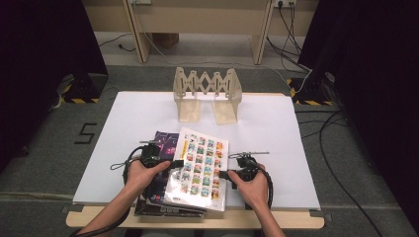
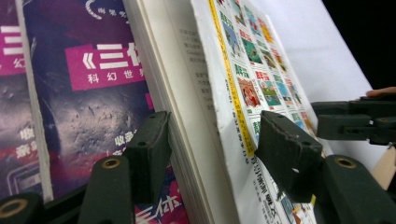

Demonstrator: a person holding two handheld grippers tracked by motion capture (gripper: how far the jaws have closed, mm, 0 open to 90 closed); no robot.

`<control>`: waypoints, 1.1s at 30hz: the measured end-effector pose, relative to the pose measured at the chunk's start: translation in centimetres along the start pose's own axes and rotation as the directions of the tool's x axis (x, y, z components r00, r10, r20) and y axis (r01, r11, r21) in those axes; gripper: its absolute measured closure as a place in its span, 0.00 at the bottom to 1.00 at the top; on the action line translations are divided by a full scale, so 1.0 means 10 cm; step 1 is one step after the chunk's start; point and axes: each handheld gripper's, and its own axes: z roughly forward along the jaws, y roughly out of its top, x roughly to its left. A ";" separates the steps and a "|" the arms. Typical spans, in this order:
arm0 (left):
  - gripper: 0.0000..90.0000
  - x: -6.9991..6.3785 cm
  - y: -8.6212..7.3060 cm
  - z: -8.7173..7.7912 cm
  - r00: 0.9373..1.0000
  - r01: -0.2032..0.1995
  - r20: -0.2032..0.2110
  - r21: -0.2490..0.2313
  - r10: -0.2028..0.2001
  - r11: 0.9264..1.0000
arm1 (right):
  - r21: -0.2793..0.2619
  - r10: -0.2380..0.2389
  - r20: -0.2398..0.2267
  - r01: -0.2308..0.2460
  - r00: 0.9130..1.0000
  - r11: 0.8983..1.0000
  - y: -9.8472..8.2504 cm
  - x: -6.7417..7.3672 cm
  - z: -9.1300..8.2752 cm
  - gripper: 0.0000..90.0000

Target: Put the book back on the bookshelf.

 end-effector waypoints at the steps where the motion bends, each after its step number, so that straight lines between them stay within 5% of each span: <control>1: 0.48 0.02 0.00 -0.01 1.000 0.013 0.002 -0.001 -0.013 1.000 | 0.005 0.000 -0.005 0.000 1.000 1.000 0.00 0.01 0.01 0.64; 6: 0.55 0.08 -0.01 -0.09 0.997 0.079 0.014 -0.013 -0.079 0.997 | 0.013 -0.015 -0.002 0.015 1.000 1.000 0.02 0.07 0.05 0.64; 9: 0.63 0.04 -0.01 -0.14 0.997 0.077 0.015 -0.034 -0.076 0.996 | 0.014 -0.011 -0.003 0.011 1.000 1.000 0.03 0.06 0.05 0.64; 12: 0.70 -0.02 0.01 -0.20 0.995 0.082 0.061 -0.057 -0.079 0.995 | 0.014 -0.012 -0.001 0.012 1.000 1.000 0.03 0.06 0.05 0.63; 16: 0.75 -0.11 0.00 -0.17 0.996 0.052 0.074 -0.038 -0.049 0.998 | 0.020 -0.018 0.005 0.018 1.000 1.000 0.03 0.07 0.05 0.63; 18: 0.75 -0.08 -0.01 -0.14 0.996 0.053 0.067 -0.024 -0.052 0.998 | 0.019 -0.016 0.003 0.016 1.000 1.000 0.03 0.07 0.05 0.62; 23: 0.84 0.00 0.00 -0.20 0.989 0.070 0.131 -0.035 -0.065 0.997 | 0.015 -0.029 -0.013 0.030 0.999 0.999 0.07 0.03 0.07 0.60; 26: 0.85 -0.03 0.03 -0.28 0.992 0.036 0.124 -0.058 -0.029 0.998 | 0.003 -0.023 -0.021 0.023 1.000 1.000 0.18 0.00 0.05 0.57; 33: 0.85 0.19 -0.05 -0.45 0.994 0.078 0.083 -0.099 -0.070 0.992 | -0.026 -0.003 -0.020 0.002 1.000 1.000 0.48 -0.04 0.10 0.55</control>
